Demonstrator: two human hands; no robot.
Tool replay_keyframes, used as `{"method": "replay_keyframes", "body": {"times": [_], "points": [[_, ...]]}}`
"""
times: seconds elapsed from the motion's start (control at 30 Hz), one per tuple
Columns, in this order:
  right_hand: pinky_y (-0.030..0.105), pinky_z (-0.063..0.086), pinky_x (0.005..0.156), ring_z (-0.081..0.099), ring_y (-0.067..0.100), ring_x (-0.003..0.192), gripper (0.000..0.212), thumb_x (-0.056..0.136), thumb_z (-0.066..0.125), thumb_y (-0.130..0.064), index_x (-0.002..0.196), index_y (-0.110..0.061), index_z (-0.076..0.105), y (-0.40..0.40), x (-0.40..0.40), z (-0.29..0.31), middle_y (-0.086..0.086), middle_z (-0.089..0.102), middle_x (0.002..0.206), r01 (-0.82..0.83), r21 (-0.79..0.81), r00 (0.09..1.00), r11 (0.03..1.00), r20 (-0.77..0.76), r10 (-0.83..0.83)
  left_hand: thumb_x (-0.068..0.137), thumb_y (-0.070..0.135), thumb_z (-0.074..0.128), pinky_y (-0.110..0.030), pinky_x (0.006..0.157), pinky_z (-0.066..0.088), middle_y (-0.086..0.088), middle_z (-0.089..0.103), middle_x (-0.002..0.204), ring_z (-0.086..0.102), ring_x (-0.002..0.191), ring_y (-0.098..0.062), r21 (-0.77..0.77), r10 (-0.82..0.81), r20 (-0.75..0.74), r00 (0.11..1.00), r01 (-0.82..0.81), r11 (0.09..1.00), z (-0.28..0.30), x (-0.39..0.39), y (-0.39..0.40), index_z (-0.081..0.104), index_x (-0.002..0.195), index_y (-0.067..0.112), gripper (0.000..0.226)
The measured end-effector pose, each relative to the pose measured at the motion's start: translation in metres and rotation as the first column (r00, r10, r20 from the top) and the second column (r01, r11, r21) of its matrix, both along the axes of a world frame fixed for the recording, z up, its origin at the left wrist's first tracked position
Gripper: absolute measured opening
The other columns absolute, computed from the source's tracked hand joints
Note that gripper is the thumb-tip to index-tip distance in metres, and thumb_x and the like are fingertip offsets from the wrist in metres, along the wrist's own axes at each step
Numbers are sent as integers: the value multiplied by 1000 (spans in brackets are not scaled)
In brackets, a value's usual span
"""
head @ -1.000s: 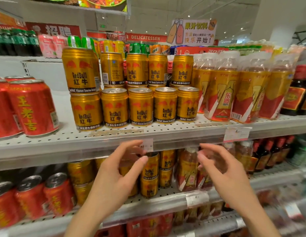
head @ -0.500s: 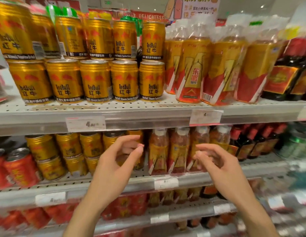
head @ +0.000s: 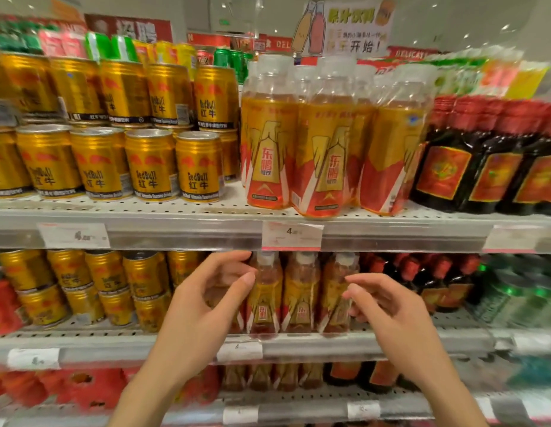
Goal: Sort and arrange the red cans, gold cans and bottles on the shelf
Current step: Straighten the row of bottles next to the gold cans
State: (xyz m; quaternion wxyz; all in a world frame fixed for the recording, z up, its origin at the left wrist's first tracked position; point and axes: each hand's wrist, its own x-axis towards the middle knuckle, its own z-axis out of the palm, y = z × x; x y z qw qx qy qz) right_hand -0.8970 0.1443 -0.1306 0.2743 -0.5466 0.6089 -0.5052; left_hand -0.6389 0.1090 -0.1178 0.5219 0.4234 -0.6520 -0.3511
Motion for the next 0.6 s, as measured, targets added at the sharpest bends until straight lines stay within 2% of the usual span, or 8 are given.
{"method": "replay_keyframes", "body": {"times": [0.2,0.3,0.37,0.47,0.53,0.6], "points": [[30,57,82,70,5,86,9,94,66,-34,98,-36,74,-3,2,20,-15,76,90,46,-42,989,998,-142,-51,91,25,67,-27,88,53,11,75,99,70,99,-7,-53,-38,-44,998,35,998,13,-2,-12,67,111,35,22],[17,52,77,69,-1,86,9,94,66,-33,98,-37,73,-8,6,38,-20,75,90,68,-106,974,992,-207,-89,91,24,68,-15,83,52,17,74,97,69,97,-1,-102,-49,-31,998,46,994,21,2,-19,67,109,37,22],[15,52,74,68,-3,86,9,95,66,-32,99,-37,72,-13,10,50,-23,73,91,69,-143,964,987,-244,-103,91,25,68,-9,80,50,23,73,98,67,97,3,-147,-42,11,999,43,988,28,5,-25,66,110,40,25],[14,53,76,68,-3,89,9,94,66,-33,101,-39,70,-21,14,70,-28,71,94,74,-227,944,971,-298,-142,92,27,66,-12,80,52,24,70,103,66,100,2,-244,-20,83,996,39,969,43,3,-34,63,114,42,27],[15,54,76,66,-3,91,16,92,65,-40,108,-38,67,-28,18,84,-24,70,95,84,-296,930,951,-319,-182,91,29,66,-11,79,52,23,68,105,64,104,2,-324,11,119,993,29,945,57,0,-40,61,116,42,28],[16,54,76,64,-2,91,32,90,65,-46,119,-34,63,-36,22,100,-18,69,93,90,-353,922,931,-325,-212,90,32,66,-9,79,52,21,64,110,61,107,1,-403,61,129,990,-3,915,70,-4,-51,59,122,37,34]]}}
